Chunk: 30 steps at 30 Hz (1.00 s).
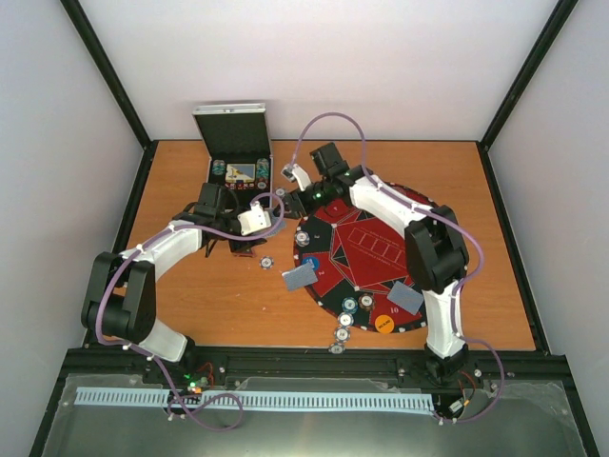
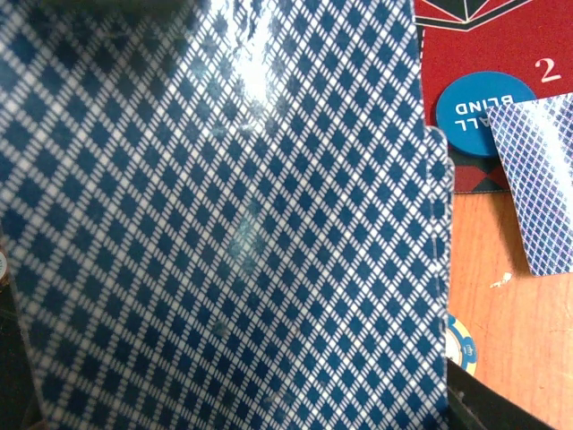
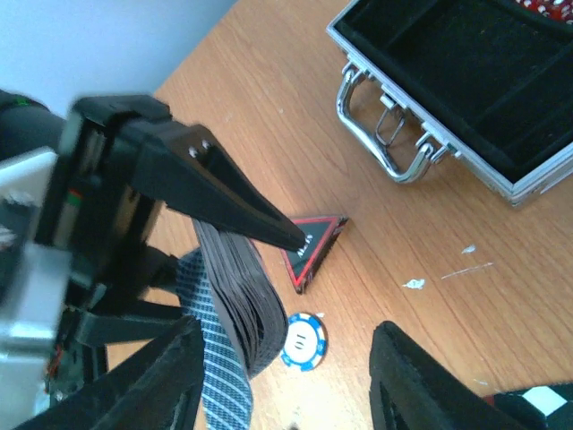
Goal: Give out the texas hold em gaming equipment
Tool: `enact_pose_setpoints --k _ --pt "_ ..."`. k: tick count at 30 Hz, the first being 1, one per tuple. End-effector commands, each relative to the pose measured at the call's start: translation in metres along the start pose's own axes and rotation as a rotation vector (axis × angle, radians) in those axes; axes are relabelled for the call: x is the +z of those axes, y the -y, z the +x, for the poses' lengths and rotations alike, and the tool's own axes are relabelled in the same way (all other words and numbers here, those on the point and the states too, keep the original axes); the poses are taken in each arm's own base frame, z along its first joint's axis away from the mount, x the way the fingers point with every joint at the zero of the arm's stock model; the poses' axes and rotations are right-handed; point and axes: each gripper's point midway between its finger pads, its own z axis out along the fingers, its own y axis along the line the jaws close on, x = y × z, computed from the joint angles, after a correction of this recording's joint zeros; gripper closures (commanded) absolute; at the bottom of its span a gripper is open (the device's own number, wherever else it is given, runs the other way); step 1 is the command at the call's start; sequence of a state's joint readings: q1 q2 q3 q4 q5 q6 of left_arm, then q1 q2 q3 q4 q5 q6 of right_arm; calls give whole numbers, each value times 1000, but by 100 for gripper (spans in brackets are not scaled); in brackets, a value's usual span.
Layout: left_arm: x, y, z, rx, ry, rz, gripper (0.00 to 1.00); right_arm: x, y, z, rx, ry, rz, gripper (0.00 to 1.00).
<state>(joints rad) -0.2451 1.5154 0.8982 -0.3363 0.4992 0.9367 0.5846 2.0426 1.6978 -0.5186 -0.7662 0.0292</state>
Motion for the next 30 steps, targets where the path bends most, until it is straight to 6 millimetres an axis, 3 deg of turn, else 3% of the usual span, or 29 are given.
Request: enact_pose_setpoints --k 1,13,30 --pt "-7 -9 -18 17 55 -22 45 9 -2 3 -19 -23 -13 55" --pt "-4 -7 -15 19 51 -14 46 3 -8 -2 -27 -13 -20 96" --pt "-4 -1 -11 12 46 -5 46 -40 -29 -24 -38 68 -47 97"
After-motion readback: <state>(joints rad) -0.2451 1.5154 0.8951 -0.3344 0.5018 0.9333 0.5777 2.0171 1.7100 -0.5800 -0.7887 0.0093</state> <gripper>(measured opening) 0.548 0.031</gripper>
